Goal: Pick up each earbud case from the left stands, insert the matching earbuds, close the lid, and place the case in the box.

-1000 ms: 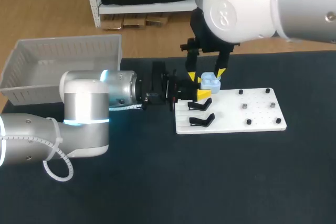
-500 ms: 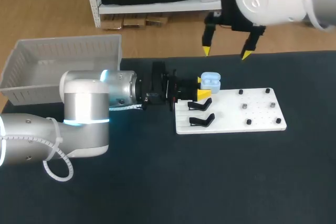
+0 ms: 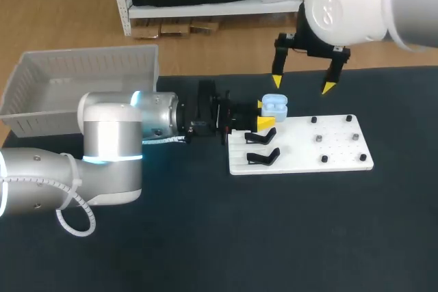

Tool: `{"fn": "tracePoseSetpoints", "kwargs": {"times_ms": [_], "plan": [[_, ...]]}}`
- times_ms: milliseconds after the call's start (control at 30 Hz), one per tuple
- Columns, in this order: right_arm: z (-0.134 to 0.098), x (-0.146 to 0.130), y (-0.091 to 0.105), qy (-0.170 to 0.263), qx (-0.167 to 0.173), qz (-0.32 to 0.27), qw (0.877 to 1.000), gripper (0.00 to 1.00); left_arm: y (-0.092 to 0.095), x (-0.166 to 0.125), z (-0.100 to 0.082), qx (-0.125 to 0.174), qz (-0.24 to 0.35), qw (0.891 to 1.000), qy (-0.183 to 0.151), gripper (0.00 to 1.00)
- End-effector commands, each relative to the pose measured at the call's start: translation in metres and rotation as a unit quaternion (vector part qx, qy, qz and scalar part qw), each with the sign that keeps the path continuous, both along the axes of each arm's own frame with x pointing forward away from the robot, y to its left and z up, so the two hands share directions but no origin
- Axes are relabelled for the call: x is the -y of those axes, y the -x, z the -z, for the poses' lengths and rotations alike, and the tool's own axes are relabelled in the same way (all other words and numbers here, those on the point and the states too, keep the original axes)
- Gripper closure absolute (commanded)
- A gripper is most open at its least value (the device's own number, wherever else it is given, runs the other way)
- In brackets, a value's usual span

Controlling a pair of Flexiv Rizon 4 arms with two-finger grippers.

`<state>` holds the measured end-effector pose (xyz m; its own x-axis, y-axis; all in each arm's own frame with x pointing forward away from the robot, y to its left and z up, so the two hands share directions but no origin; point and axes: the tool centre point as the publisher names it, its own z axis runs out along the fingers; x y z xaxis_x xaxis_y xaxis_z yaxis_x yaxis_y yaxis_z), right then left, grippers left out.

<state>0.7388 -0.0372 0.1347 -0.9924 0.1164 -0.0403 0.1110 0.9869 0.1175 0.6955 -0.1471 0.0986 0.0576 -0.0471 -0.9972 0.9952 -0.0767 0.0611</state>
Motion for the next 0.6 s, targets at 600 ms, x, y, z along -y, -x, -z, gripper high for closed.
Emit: {"fn": "tracePoseSetpoints", "kwargs": {"times_ms": [600], "plan": [[0.001, -0.002, 0.049, -0.006, -0.031, -0.032, 0.999, 0.00, 0.000, 0.000, 0.001, 0.002, -0.001, 1.000, 0.003, 1.00]]}}
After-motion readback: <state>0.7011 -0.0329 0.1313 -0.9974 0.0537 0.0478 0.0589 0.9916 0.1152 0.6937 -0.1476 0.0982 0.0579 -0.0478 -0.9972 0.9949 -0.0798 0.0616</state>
